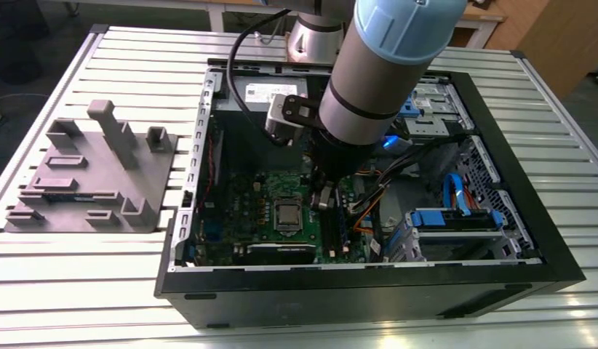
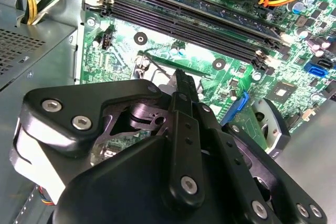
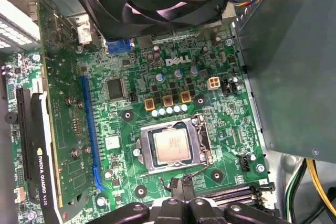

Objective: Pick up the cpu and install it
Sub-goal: 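Install the first cpu locking lever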

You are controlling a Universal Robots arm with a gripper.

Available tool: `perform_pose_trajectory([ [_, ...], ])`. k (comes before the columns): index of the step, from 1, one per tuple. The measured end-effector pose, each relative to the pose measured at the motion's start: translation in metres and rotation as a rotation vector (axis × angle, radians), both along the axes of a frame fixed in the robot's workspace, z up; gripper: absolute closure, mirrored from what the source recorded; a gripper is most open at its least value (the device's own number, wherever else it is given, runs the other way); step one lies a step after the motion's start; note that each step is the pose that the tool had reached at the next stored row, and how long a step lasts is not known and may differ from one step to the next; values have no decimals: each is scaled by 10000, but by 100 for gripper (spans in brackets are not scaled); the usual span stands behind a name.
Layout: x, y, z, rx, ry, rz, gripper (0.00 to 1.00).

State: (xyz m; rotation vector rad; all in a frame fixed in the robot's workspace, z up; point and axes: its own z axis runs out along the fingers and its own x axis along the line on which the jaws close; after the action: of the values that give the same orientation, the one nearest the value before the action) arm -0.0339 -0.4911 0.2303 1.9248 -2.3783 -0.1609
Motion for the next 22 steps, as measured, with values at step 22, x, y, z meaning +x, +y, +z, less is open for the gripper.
perform_pose_trajectory([
  [22, -11, -62, -83, 304, -9, 703, 90],
])
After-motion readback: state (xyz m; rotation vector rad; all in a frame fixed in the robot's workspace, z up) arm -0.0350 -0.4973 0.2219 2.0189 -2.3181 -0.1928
